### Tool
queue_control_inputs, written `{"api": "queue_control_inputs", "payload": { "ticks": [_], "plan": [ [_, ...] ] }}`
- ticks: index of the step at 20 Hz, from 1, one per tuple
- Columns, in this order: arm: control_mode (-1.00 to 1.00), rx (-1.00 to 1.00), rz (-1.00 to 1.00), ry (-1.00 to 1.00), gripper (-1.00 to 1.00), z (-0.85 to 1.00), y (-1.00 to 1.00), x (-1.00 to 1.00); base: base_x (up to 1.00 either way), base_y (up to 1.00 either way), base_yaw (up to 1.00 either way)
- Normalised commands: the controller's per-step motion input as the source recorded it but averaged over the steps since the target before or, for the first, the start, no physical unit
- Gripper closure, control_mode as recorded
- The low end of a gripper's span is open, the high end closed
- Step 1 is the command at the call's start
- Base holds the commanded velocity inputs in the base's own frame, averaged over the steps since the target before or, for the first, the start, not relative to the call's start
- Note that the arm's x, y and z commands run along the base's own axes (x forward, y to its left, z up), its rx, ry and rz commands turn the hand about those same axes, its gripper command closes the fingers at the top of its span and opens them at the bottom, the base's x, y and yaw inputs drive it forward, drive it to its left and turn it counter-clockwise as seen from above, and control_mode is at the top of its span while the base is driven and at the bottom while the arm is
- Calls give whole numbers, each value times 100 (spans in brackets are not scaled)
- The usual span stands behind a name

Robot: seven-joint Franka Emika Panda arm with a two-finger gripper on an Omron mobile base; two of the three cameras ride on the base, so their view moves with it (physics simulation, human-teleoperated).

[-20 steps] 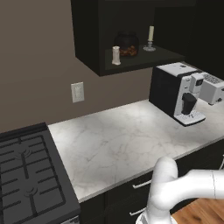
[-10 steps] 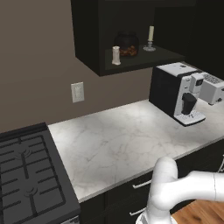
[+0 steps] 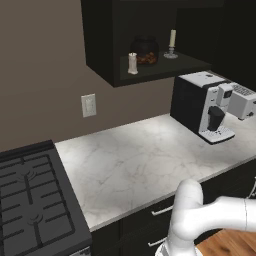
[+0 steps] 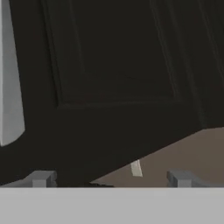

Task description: Pick the jar and candle from the dining table and place them in the open cabinet. Close the cabinet after placing the objects.

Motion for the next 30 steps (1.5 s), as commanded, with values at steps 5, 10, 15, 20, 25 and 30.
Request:
{"api": "queue_control_inputs", "payload": {
  "ticks": [5, 10, 15, 20, 25, 30],
  "plan": [
    [-100, 7, 15, 0, -100, 8, 4, 0, 0, 0, 0],
    [-100, 0, 8, 0, -100, 19, 50, 0, 0, 0, 0],
    [-100, 0, 3, 0, -100, 21, 79, 0, 0, 0, 0],
    [-100, 0, 3, 0, -100, 15, 74, 0, 0, 0, 0],
    [-100, 0, 2, 0, -100, 16, 67, 0, 0, 0, 0],
    [-100, 0, 0, 0, -100, 7, 83, 1, 0, 0, 0]
  ]
}}
